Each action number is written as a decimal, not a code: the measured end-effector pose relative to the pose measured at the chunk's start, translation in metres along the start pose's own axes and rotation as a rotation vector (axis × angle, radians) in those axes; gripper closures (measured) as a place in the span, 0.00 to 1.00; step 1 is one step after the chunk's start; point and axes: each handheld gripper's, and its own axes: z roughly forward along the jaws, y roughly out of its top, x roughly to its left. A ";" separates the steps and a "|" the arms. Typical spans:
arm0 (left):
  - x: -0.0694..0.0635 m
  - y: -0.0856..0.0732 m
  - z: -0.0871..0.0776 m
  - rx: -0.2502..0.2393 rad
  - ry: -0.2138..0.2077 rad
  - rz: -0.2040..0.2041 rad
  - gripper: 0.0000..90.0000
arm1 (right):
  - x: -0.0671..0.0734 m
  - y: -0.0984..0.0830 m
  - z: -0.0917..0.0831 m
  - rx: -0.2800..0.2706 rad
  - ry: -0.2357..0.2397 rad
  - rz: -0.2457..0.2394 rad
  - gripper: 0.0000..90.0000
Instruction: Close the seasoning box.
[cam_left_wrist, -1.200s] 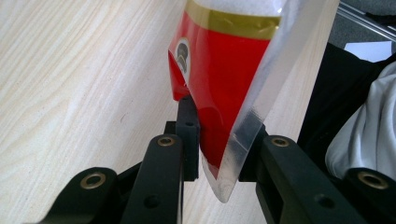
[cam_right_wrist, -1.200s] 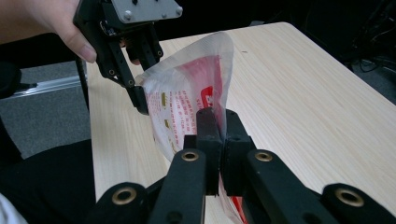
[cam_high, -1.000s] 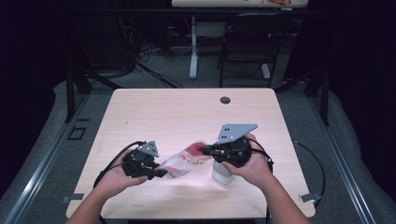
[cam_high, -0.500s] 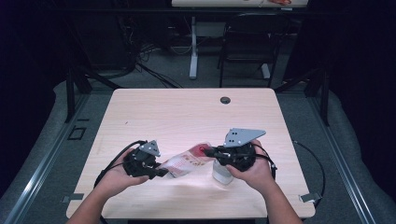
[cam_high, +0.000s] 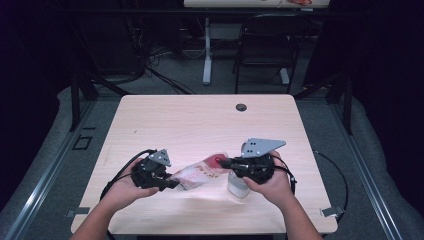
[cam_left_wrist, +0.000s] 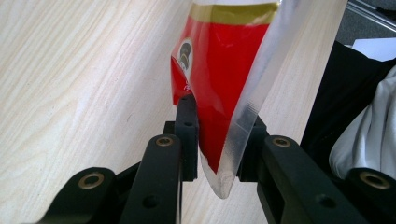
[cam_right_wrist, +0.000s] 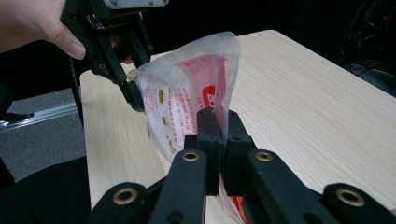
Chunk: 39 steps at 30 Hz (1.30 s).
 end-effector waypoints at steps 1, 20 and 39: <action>0.000 0.000 -0.001 0.000 -0.002 0.002 0.84 | 0.000 -0.001 0.000 -0.003 -0.001 0.002 0.98; -0.001 0.008 -0.016 -0.018 0.011 0.005 0.84 | -0.008 -0.012 -0.002 -0.019 -0.002 0.062 0.98; -0.001 0.013 -0.026 -0.042 0.019 0.007 0.84 | -0.009 -0.016 -0.005 -0.025 0.001 0.087 0.98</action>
